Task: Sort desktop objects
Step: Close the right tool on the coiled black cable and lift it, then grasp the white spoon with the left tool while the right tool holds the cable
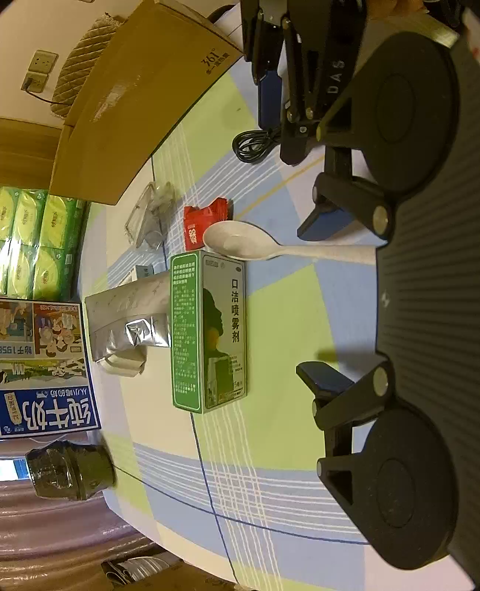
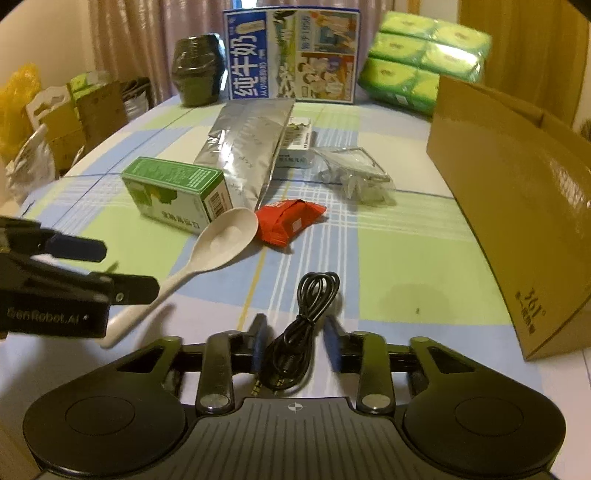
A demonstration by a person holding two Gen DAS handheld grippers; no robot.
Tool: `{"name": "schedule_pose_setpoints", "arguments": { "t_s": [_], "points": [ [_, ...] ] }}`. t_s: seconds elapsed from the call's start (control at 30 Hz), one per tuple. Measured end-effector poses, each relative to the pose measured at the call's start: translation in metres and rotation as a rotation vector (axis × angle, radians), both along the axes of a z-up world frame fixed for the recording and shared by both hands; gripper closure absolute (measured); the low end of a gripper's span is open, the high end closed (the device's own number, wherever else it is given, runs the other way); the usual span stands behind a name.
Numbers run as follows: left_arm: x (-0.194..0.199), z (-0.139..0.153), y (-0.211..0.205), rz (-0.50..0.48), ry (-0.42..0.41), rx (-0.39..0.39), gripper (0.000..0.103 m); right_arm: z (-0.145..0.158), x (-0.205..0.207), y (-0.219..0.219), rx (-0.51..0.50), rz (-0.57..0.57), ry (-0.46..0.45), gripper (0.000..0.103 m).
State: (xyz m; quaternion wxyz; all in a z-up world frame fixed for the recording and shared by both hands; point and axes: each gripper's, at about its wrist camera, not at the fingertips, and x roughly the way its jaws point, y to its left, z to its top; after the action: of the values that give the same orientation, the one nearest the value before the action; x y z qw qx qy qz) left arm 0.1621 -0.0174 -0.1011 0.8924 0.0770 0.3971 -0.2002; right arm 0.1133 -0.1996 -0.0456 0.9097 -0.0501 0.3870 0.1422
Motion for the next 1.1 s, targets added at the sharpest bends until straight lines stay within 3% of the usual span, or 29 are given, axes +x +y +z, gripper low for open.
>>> {"name": "schedule_pose_setpoints", "arguments": {
  "t_s": [0.17, 0.33, 0.6, 0.7, 0.87, 1.1],
  "points": [
    [0.002, -0.003, -0.004, -0.015, 0.005, -0.001, 0.035, 0.003, 0.001, -0.016, 0.047, -0.038, 0.017, 0.089],
    [0.002, -0.006, -0.016, -0.054, 0.007, 0.007, 0.036, 0.006, 0.001, -0.035, 0.063, -0.076, 0.019, 0.089],
    [0.008, -0.01, -0.042, -0.111, -0.036, 0.042, 0.047, 0.006, 0.004, -0.049, 0.074, -0.099, 0.019, 0.089],
    [0.014, -0.015, -0.051, -0.118, -0.047, 0.07, 0.06, 0.006, 0.004, -0.051, 0.077, -0.099, 0.019, 0.089],
    [0.014, -0.014, -0.052, -0.116, -0.03, 0.047, 0.095, 0.006, 0.003, -0.05, 0.081, -0.104, 0.018, 0.089],
    [0.005, -0.01, -0.046, -0.102, 0.064, -0.047, 0.1, 0.011, -0.007, -0.056, 0.111, -0.115, 0.035, 0.089]
  ]
}}
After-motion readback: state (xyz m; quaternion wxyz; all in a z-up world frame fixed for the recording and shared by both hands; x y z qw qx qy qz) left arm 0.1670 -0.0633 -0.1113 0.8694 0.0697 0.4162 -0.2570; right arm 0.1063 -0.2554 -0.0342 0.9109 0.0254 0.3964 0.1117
